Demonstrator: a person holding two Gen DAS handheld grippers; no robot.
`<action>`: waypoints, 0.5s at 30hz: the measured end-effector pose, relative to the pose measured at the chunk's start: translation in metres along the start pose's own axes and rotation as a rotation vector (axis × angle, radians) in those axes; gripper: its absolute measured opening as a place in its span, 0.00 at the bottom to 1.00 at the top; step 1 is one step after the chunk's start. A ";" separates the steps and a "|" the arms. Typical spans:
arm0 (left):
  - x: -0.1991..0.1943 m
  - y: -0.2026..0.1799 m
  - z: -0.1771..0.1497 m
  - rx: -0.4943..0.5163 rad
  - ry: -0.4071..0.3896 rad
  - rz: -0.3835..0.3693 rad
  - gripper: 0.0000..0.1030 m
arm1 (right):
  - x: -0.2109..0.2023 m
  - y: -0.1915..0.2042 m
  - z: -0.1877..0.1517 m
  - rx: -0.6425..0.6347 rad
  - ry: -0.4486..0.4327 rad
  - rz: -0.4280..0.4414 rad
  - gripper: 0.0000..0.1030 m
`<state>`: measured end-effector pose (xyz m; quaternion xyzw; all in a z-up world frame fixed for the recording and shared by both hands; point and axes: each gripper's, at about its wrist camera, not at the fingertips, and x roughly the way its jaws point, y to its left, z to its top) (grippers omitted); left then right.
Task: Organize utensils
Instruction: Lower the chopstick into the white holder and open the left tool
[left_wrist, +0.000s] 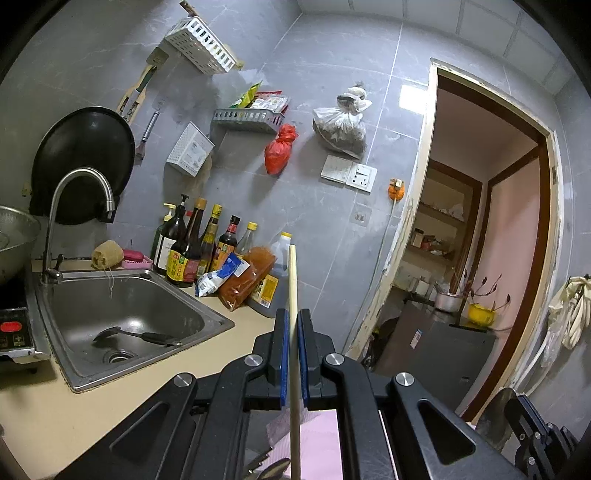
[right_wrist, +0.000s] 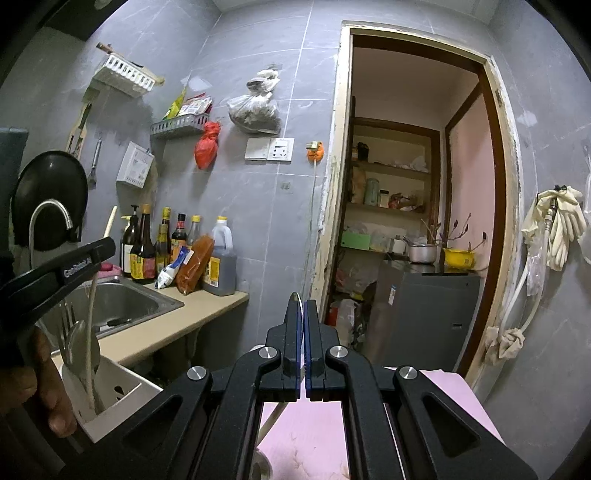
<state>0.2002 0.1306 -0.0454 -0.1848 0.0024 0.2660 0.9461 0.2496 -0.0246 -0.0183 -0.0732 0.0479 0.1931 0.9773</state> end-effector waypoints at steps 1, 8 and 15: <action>0.001 0.000 -0.001 0.001 0.008 0.000 0.05 | 0.000 0.001 0.000 -0.007 0.001 0.004 0.02; 0.002 0.001 -0.009 0.033 0.032 -0.022 0.05 | -0.004 0.005 -0.004 -0.026 0.014 0.010 0.02; -0.009 -0.003 -0.012 0.113 0.045 -0.072 0.05 | -0.009 0.005 -0.004 -0.033 0.039 0.030 0.02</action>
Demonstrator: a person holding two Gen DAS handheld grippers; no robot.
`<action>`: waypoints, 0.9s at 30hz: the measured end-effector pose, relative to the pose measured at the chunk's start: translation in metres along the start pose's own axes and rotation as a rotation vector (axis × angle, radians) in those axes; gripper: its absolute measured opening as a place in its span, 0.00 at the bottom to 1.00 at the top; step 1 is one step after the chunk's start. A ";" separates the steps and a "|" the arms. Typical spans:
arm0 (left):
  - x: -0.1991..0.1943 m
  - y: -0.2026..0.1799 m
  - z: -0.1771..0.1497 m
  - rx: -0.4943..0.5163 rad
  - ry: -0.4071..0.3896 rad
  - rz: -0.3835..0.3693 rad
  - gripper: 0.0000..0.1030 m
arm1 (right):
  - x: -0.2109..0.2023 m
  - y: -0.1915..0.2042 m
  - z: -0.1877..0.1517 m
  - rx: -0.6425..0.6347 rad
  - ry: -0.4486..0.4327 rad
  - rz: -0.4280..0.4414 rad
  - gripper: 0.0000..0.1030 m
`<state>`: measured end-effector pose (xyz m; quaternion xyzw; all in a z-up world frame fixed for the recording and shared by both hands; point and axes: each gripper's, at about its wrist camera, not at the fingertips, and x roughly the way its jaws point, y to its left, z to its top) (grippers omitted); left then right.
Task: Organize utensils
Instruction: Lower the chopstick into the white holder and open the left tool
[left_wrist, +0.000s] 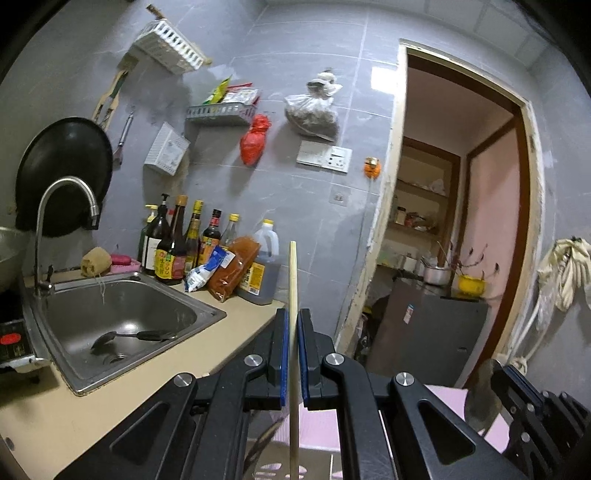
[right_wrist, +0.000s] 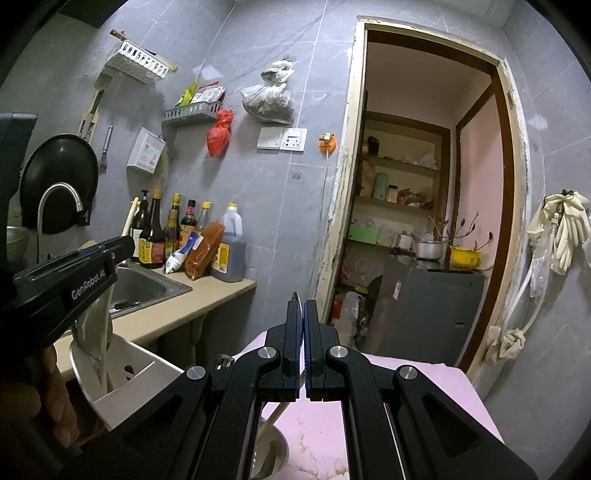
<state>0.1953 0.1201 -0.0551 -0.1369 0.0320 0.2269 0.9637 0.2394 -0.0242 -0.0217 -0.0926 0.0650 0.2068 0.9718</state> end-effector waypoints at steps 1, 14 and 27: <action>-0.001 -0.001 0.000 0.008 0.005 -0.007 0.05 | -0.001 0.000 0.000 0.000 0.005 0.005 0.02; -0.012 0.007 0.006 0.028 0.067 -0.015 0.19 | -0.016 -0.011 0.008 0.012 0.021 0.011 0.02; -0.035 -0.010 0.018 0.080 0.147 -0.063 0.55 | -0.053 -0.056 0.023 0.060 0.029 -0.101 0.48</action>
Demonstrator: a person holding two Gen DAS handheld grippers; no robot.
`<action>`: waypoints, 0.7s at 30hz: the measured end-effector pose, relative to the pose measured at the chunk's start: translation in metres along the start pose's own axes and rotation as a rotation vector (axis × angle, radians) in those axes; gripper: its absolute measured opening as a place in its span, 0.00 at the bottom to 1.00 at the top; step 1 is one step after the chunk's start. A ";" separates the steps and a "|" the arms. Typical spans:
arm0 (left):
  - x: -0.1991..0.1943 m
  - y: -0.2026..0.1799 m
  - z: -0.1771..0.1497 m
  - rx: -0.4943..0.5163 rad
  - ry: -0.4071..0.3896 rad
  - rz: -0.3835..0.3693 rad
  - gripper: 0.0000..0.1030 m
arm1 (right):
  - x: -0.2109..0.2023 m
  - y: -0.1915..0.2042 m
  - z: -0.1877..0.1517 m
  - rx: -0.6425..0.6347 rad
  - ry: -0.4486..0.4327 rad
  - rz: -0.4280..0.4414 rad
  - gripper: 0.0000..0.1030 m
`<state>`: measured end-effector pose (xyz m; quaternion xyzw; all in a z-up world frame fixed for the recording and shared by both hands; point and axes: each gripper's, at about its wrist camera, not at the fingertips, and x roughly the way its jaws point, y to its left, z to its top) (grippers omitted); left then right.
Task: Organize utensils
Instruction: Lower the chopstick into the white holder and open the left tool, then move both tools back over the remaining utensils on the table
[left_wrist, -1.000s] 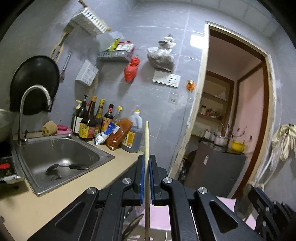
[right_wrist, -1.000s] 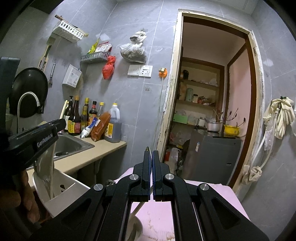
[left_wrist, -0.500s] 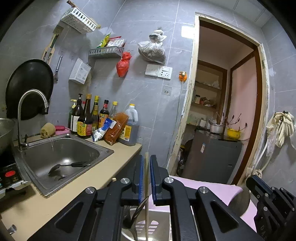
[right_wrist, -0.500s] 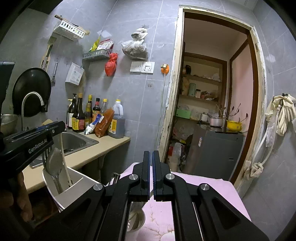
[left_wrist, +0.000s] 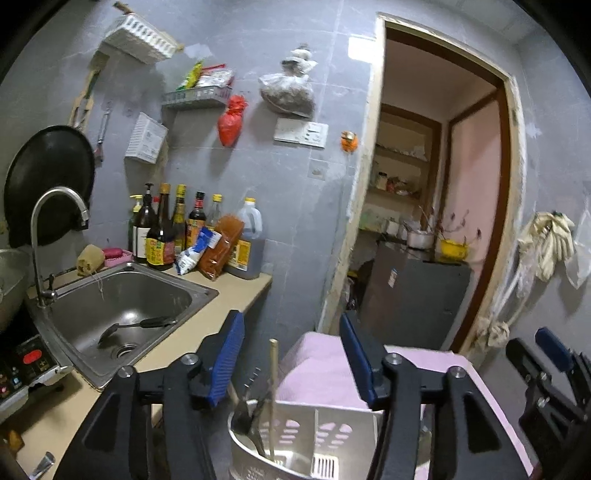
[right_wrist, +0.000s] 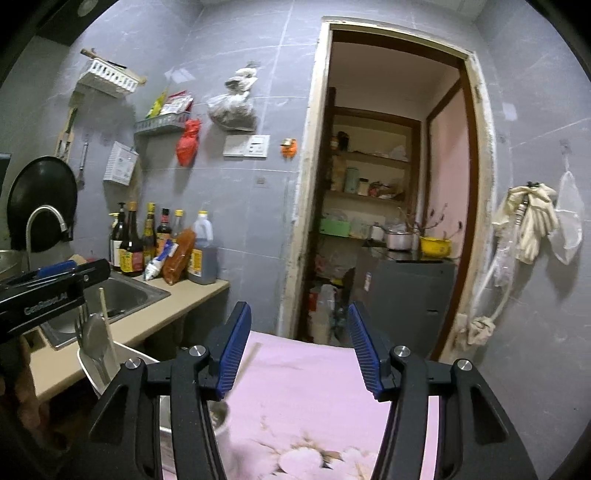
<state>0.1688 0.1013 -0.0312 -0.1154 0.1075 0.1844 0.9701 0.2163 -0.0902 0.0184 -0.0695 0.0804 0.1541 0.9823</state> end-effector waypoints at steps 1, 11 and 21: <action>-0.003 -0.004 0.001 0.011 0.006 -0.005 0.60 | -0.004 -0.007 0.001 0.005 0.004 -0.015 0.48; -0.036 -0.056 -0.004 0.112 0.039 -0.088 0.95 | -0.038 -0.072 -0.003 0.068 0.023 -0.117 0.92; -0.056 -0.122 -0.026 0.147 0.058 -0.184 0.98 | -0.064 -0.146 -0.025 0.073 0.071 -0.221 0.99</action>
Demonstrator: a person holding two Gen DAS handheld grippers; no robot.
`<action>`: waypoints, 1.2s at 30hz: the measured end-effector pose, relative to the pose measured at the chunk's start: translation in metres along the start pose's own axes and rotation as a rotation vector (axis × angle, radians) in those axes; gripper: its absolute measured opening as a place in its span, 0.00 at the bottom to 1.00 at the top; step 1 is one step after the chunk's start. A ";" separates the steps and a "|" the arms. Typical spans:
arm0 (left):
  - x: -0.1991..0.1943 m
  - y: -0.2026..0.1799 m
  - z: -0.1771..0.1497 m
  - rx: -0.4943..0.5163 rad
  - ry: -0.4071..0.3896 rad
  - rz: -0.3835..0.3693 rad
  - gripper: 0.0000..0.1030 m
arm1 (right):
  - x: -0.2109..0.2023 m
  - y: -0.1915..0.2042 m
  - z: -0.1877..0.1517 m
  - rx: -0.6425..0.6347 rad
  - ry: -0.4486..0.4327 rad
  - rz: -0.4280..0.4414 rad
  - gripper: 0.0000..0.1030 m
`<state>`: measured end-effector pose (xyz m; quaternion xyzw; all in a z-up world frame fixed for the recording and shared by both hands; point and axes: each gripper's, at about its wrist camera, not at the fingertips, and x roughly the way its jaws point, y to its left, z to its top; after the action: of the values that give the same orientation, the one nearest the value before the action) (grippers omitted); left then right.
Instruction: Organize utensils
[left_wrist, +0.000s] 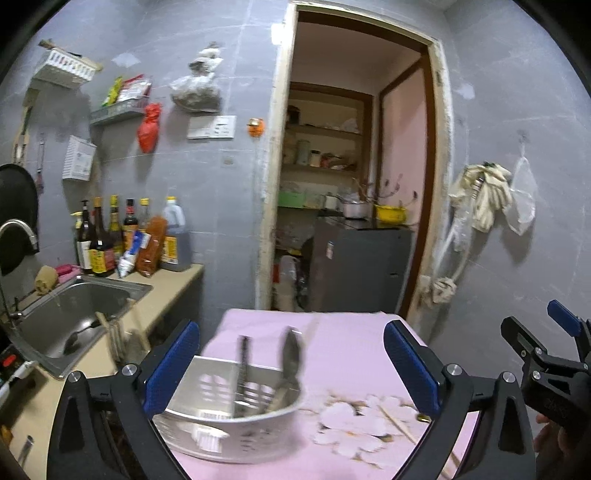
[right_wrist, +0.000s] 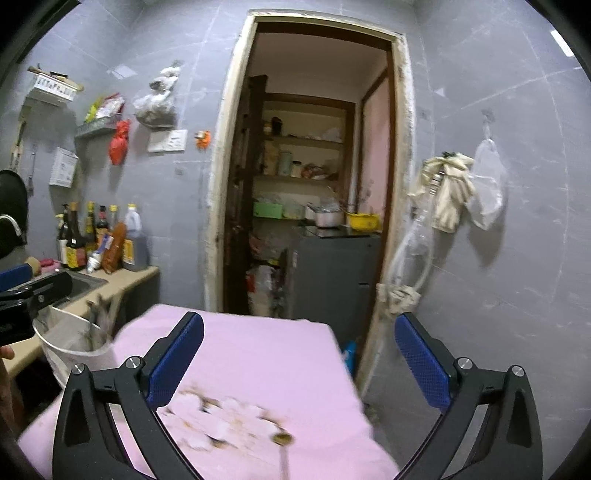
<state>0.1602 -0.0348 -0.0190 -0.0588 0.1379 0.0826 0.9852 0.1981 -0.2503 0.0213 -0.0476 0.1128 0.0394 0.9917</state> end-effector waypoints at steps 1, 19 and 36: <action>0.000 -0.007 -0.002 0.006 0.005 -0.012 0.98 | 0.000 -0.008 -0.002 -0.001 0.002 -0.010 0.99; 0.059 -0.090 -0.071 0.009 0.219 -0.067 0.98 | 0.057 -0.092 -0.069 -0.037 0.244 0.054 0.99; 0.129 -0.084 -0.108 -0.028 0.474 -0.123 0.64 | 0.142 -0.061 -0.152 0.042 0.548 0.345 0.72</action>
<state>0.2690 -0.1128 -0.1503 -0.0983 0.3601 0.0083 0.9277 0.3078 -0.3172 -0.1531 -0.0161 0.3827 0.1904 0.9039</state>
